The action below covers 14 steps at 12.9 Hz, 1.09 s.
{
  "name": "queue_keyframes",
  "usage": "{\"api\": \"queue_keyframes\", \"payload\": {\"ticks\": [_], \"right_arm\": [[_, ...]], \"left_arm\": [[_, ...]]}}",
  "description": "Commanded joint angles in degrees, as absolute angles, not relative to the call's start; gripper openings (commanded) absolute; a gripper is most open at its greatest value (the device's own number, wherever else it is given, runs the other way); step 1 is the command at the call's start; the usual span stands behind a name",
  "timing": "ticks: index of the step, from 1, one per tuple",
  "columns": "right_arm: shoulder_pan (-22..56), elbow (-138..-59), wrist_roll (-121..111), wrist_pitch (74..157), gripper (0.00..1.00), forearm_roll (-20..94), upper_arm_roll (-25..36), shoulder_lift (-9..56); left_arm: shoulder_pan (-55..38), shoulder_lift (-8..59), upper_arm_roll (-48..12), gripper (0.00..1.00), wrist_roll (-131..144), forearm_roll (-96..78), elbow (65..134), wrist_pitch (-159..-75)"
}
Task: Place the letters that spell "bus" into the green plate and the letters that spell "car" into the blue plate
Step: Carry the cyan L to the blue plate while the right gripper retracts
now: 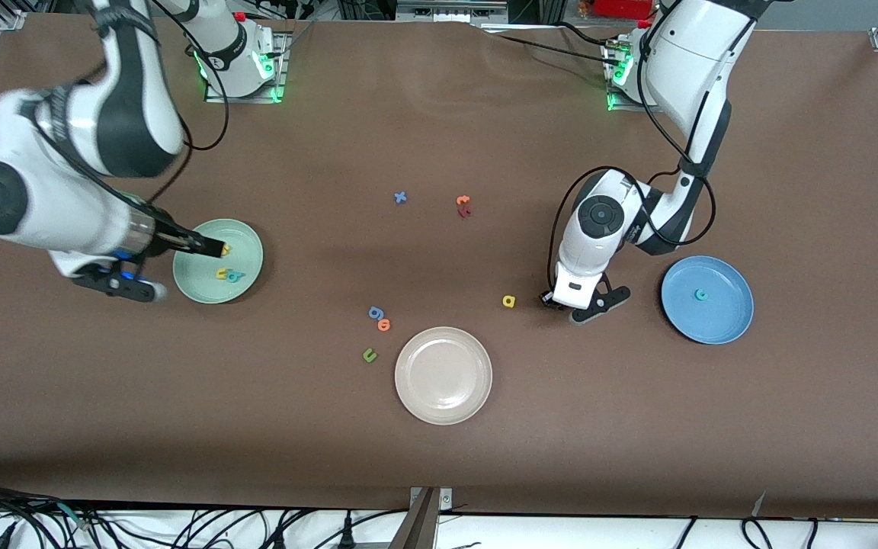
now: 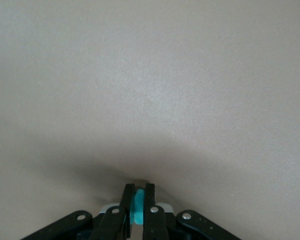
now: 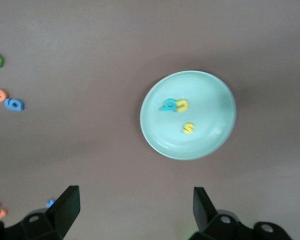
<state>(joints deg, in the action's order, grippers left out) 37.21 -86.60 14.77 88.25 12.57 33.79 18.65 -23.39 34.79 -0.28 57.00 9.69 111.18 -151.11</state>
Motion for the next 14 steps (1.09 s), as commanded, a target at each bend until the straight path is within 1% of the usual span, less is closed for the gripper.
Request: {"api": "queue_keyframes", "payload": {"ticks": [1, 2, 4, 6, 7, 8, 9, 10, 11, 12, 13, 14], "right_arm": [[36.04, -75.7, 9.68, 74.31, 1.0, 10.46, 35.68, 19.25], [36.12, -75.5, 9.67, 73.4, 1.0, 10.2, 36.21, 18.99], [36.99, -76.28, 10.19, 74.79, 1.0, 9.5, 35.6, 16.71], [39.8, -79.35, 10.55, 76.8, 1.0, 8.44, 35.33, 14.87], [39.81, -82.5, 10.55, 79.25, 1.0, 7.22, 34.37, 12.24], [37.2, -88.01, 10.46, 83.89, 1.0, 6.25, 30.01, 8.21], [30.48, -93.72, 10.55, 88.55, 1.0, 2.76, 21.18, 3.3], [21.19, -97.35, 10.63, 90.77, 1.0, -0.23, 10.04, 0.12], [13.7, -98.86, 13.16, 90.96, 1.0, -0.61, 1.84, -1.3], [9.36, -99.4, 18.58, 90.71, 1.0, -0.62, -2.94, -1.93], [6.18, -99.67, 22.55, 90.53, 1.0, -0.7, -6.29, -2.28], [2.41, -99.58, 22.24, 90.44, 1.0, -0.62, -8.33, -2.37]], "left_arm": [[-21.98, 32.18, 0.18, 0.0, 49.33, 10.9, 111.09, -148.37], [-21.36, 31.21, 0.26, 0.0, 45.48, 10.9, 111.44, -147.58], [-19.35, 29.1, 0.18, 0.0, 34.16, 10.81, 112.93, -147.39], [-16.71, 27.69, 0.18, 0.0, 24.83, 10.72, 114.08, -147.39], [-14.96, 26.47, 0.18, 0.0, 20.09, 10.72, 115.04, -147.39], [-13.11, 25.24, 0.18, 0.0, 14.12, 10.72, 116.01, -147.39], [-11.36, 24.27, 0.18, 0.0, 8.58, 10.64, 116.62, -147.31], [-9.6, 23.56, 0.18, 0.0, 4.0, 10.46, 117.15, -146.7], [-8.54, 23.03, 0.18, 0.0, 0.39, 9.24, 117.33, -145.65], [-7.66, 22.51, 0.18, 0.0, -3.56, 7.58, 117.25, -143.89], [-6.34, 21.72, 0.26, 0.0, -8.13, 5.99, 117.25, -142.31], [-4.94, 21.54, 0.7, 0.0, -12.0, 5.02, 117.25, -141.6]]}}
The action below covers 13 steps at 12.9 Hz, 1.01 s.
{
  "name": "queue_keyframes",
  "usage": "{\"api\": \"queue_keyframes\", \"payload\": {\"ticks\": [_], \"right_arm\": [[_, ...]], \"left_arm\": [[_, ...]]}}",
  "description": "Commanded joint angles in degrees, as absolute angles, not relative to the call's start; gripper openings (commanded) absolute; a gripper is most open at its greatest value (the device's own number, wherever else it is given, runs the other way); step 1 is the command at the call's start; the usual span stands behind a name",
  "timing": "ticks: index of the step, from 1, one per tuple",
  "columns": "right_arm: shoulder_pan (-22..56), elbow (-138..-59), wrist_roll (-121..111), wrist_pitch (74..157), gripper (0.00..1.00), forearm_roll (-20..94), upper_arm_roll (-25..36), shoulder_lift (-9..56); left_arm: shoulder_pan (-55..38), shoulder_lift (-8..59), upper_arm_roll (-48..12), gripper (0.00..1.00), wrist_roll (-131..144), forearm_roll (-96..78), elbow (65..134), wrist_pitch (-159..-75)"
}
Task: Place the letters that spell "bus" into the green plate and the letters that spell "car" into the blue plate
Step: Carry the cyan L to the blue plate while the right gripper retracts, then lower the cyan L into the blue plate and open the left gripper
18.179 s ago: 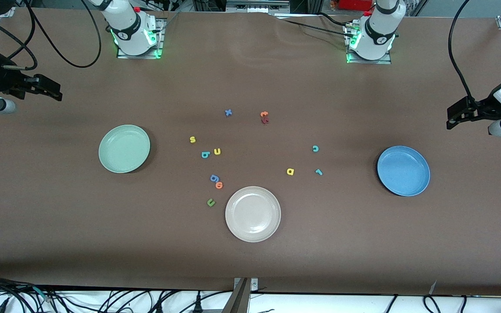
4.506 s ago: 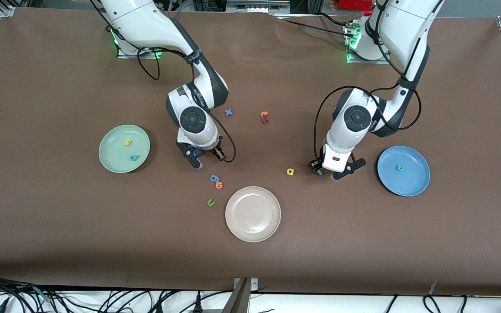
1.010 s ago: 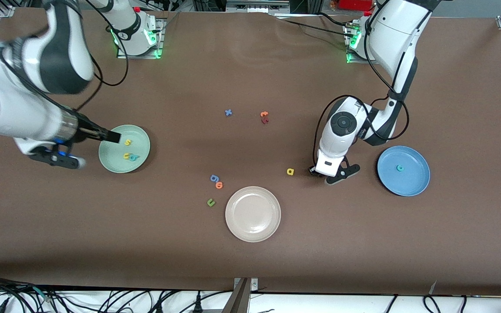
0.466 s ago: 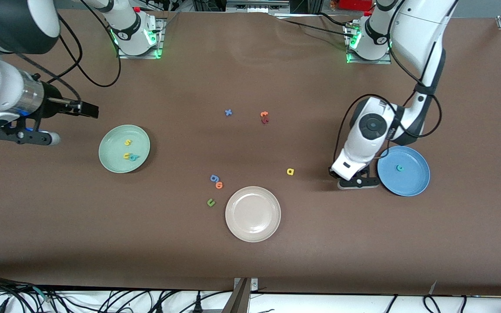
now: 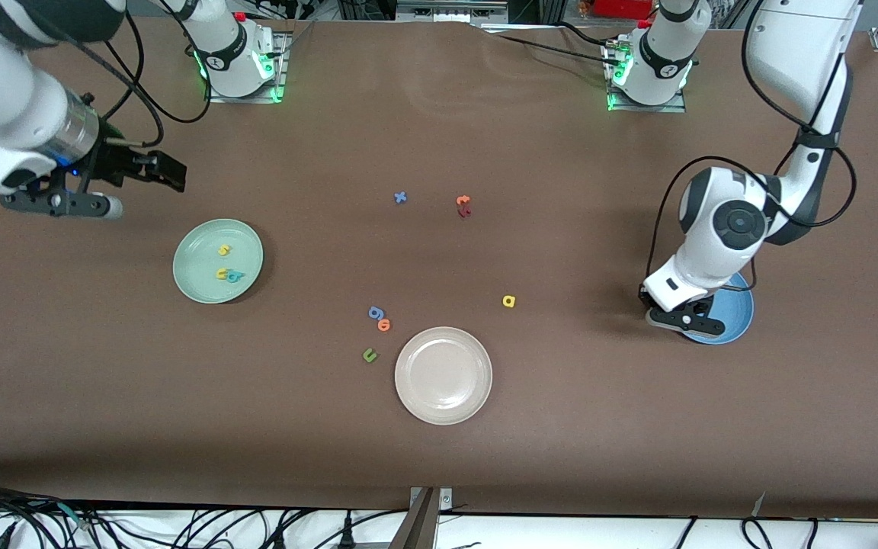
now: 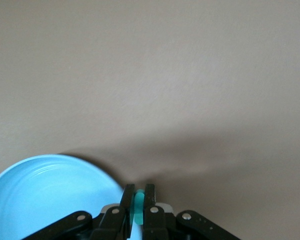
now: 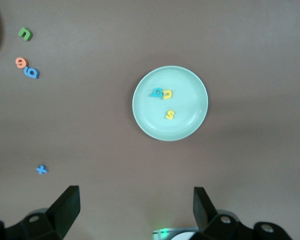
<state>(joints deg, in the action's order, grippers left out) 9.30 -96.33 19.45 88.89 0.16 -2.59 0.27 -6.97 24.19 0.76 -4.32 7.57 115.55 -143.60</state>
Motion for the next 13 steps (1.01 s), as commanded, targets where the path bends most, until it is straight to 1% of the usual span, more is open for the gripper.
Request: {"api": "queue_keyframes", "payload": {"ticks": [1, 3, 4, 7, 8, 9, 10, 11, 13], "right_arm": [[-0.76, -99.06, 20.15, 90.87, 1.0, -0.18, -9.22, -2.11], [-3.51, -98.88, 4.84, 92.28, 1.0, -0.17, -8.97, -1.58], [-3.6, -98.79, -0.13, 92.89, 1.0, -0.18, -7.31, -1.58], [-1.94, -98.53, -1.58, 93.25, 1.0, 1.48, -0.2, -0.62], [-0.89, -97.66, -1.67, 93.34, 1.0, 1.41, 0.61, -0.18], [-1.05, -97.12, -1.23, 93.25, 1.0, 1.58, 0.53, -0.18], [-1.23, -97.21, -1.14, 92.56, 1.0, 1.67, 0.53, -0.78], [-1.06, -97.12, -1.32, 92.72, 1.0, 1.15, 0.18, -0.88], [-0.7, -97.12, -0.97, 92.73, 1.0, 0.26, 0.0, -1.05]], "left_arm": [[-3.62, 21.53, 1.05, 0.0, -15.35, 5.01, 117.33, -141.59], [-1.06, 21.53, 1.14, 0.0, -20.28, 4.92, 118.03, -140.55], [-0.97, 21.53, 1.84, 0.0, -20.91, 5.01, 118.56, -140.02], [-0.53, 22.32, 2.64, 0.0, -20.66, 4.84, 121.54, -140.01], [-0.53, 22.93, 2.64, 0.0, -20.65, 4.05, 121.73, -140.01], [-0.53, 23.29, 2.64, 0.03, -20.48, 3.87, 121.73, -140.01], [-0.53, 23.81, 2.64, 0.08, -20.13, 3.78, 121.73, -140.01], [-0.53, 24.08, 2.64, 0.15, -19.78, 3.52, 121.73, -140.18], [-0.7, 24.52, 2.64, 0.19, -19.51, 0.28, 121.82, -140.19]]}}
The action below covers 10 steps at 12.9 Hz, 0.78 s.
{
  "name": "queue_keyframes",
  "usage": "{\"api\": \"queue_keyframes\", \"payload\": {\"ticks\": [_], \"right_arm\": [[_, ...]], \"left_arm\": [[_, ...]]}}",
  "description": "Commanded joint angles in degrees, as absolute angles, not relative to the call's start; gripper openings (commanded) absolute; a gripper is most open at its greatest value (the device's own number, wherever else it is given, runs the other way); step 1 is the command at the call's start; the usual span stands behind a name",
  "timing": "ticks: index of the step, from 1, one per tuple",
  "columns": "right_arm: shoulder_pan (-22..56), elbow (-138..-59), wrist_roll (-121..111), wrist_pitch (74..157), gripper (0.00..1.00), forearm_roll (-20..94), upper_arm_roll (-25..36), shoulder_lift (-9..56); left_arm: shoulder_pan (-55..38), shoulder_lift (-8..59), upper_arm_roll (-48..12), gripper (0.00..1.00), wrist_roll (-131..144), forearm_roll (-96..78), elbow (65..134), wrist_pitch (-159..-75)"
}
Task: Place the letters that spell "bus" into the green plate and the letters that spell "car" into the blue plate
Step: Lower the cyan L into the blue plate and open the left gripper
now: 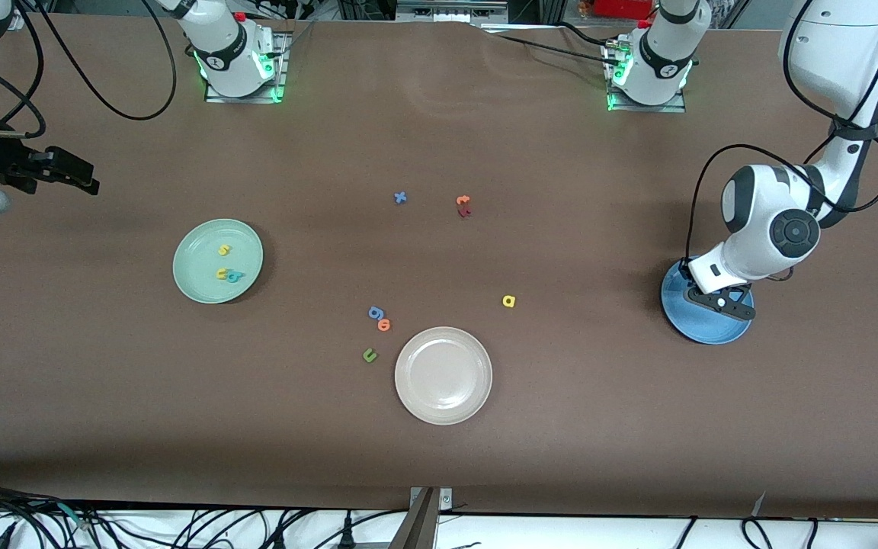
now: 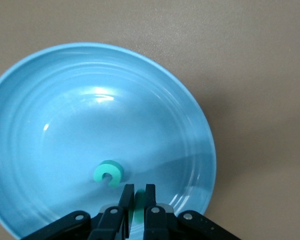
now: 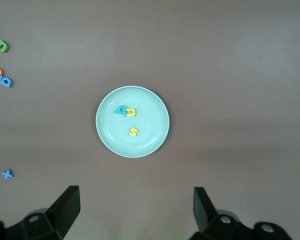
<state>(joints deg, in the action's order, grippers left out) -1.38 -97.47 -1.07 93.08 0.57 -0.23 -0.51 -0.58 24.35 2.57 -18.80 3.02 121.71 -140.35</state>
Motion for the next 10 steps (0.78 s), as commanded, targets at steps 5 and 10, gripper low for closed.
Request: {"api": "queue_keyframes", "payload": {"ticks": [5, 10], "right_arm": [[0.09, -96.86, -0.88, 92.9, 1.0, 0.09, 0.09, -1.05], [0.35, -93.53, -1.58, 92.64, 1.0, 0.09, 0.09, 1.39]], "left_arm": [[-2.54, 23.56, 1.24, 0.31, -19.42, 0.0, 119.63, -140.1], [-9.3, 22.32, -1.76, 0.49, -6.26, 0.0, 117.69, -140.1]]}}
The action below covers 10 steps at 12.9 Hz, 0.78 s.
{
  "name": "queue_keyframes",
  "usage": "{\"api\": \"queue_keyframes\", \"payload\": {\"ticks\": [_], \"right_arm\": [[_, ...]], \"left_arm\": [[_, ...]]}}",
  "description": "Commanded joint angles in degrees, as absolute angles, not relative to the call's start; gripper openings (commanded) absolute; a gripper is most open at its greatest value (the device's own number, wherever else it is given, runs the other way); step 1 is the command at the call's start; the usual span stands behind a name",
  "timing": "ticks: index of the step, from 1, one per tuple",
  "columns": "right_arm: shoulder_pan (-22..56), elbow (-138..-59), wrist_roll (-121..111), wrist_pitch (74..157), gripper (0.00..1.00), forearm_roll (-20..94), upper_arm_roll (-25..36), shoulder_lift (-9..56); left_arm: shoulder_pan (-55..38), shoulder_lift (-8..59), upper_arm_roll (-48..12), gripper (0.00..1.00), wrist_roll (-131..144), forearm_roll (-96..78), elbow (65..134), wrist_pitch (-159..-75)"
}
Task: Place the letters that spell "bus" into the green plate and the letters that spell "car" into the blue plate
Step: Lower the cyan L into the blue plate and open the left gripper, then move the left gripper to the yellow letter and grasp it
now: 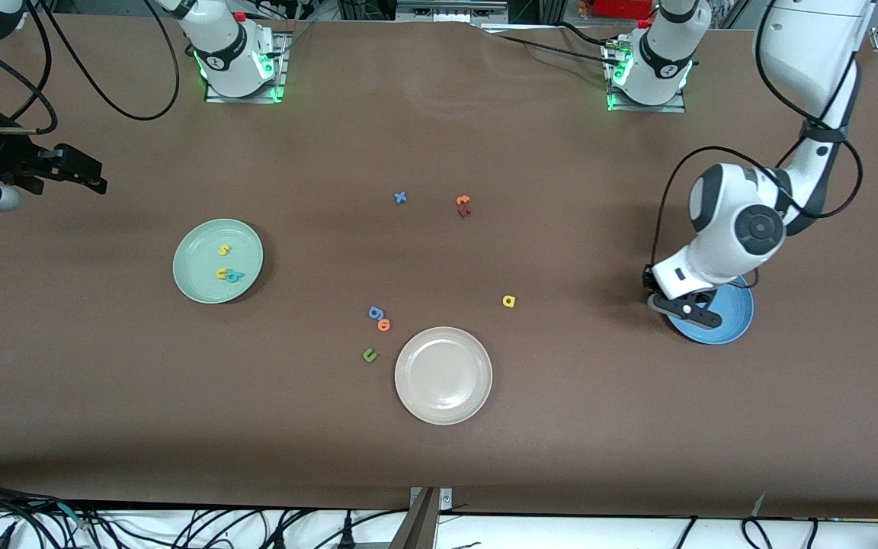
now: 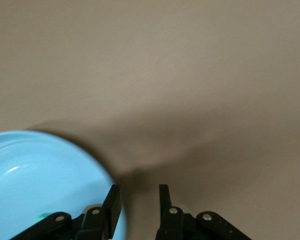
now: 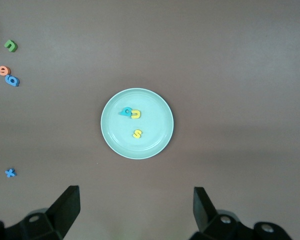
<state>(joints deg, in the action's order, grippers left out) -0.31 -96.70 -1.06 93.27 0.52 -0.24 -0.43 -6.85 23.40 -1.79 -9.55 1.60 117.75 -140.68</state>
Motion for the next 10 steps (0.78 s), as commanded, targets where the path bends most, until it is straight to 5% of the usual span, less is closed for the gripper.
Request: {"api": "queue_keyframes", "payload": {"ticks": [1, 10], "right_arm": [[0.44, -93.6, -1.58, 92.55, 1.0, 0.09, 0.0, 1.41], [0.62, -93.43, -0.88, 92.55, 1.0, -0.79, 0.18, 1.76]], "left_arm": [[-11.14, 22.5, -1.76, 0.5, -3.8, 0.0, 117.08, -140.1], [-26.62, 31.36, -1.76, 0.7, 10.79, 0.0, 105.13, -140.45]]}}
